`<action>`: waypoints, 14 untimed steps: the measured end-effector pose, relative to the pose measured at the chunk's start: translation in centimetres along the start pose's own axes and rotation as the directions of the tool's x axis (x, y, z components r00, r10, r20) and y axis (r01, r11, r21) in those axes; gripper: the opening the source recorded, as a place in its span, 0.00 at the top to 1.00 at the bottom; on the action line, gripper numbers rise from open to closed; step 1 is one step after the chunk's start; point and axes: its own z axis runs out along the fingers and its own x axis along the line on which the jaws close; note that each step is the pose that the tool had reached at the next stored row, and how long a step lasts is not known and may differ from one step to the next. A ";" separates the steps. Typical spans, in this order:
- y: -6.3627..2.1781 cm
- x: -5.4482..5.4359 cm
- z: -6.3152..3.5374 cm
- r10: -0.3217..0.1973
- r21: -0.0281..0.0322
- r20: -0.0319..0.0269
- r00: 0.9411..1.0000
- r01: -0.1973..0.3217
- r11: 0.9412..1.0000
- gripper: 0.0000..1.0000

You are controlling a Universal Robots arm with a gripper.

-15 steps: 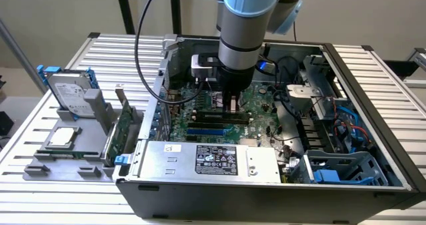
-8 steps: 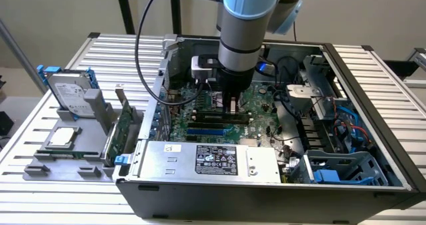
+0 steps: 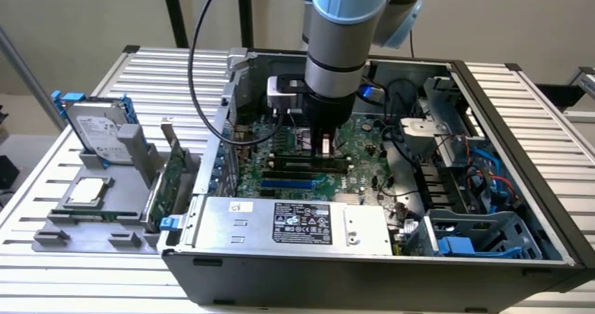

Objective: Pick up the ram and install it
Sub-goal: 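Insert the ram into the slot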

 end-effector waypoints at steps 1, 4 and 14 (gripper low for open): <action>0.01 0.0 -0.38 0.000 0.000 0.000 1.000 0.000 1.000 0.00; 0.06 -0.1 -1.43 0.000 0.000 0.000 1.000 0.000 1.000 0.00; 0.12 -0.1 -1.82 0.000 0.000 0.000 1.000 0.000 1.000 1.00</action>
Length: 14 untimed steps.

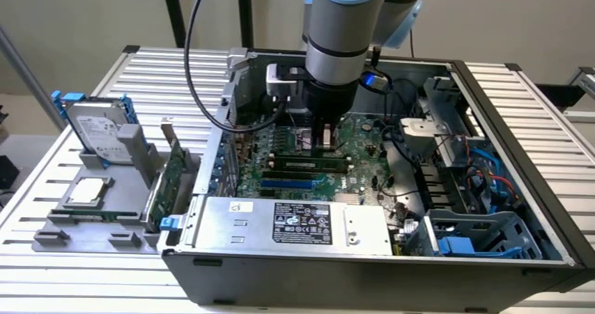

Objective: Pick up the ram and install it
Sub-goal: 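Insert the ram into the slot, then press down the ram until it locks into place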

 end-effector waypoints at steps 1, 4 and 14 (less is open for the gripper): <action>0.00 0.0 0.00 0.000 0.000 0.000 1.000 0.000 1.000 1.00; 0.00 0.0 0.00 0.000 0.000 0.000 1.000 0.000 1.000 1.00; 0.28 -0.2 0.35 0.014 0.001 0.000 1.000 -0.014 1.000 1.00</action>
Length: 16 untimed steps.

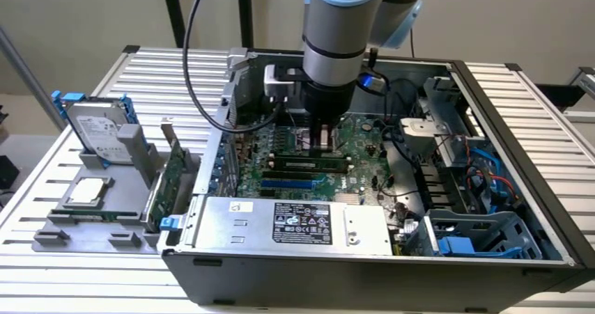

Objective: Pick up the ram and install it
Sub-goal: 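Press down the ram until it locks into place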

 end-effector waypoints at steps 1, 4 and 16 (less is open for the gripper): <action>0.00 0.0 0.09 0.003 0.000 0.000 1.000 -0.003 1.000 1.00; 0.00 -0.1 0.35 0.008 0.000 0.000 1.000 -0.008 1.000 1.00; -0.01 0.0 1.60 0.013 0.000 0.000 1.000 -0.013 1.000 1.00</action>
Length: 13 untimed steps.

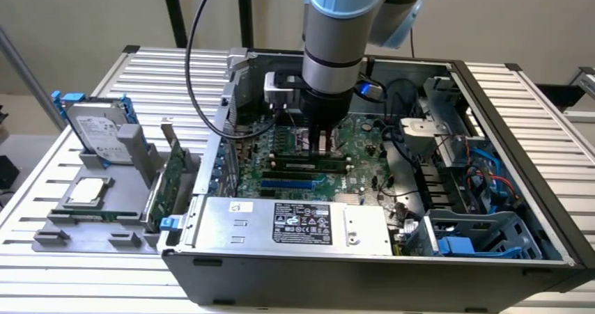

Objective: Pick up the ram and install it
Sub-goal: 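Press down the ram until it locks into place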

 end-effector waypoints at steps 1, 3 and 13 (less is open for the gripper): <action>0.00 0.0 -0.05 0.000 0.000 0.000 1.000 0.000 1.000 1.00; 0.01 -0.1 -0.78 0.000 0.001 0.002 1.000 0.000 1.000 1.00; 0.02 -0.1 -2.10 0.000 0.000 0.001 1.000 0.000 1.000 1.00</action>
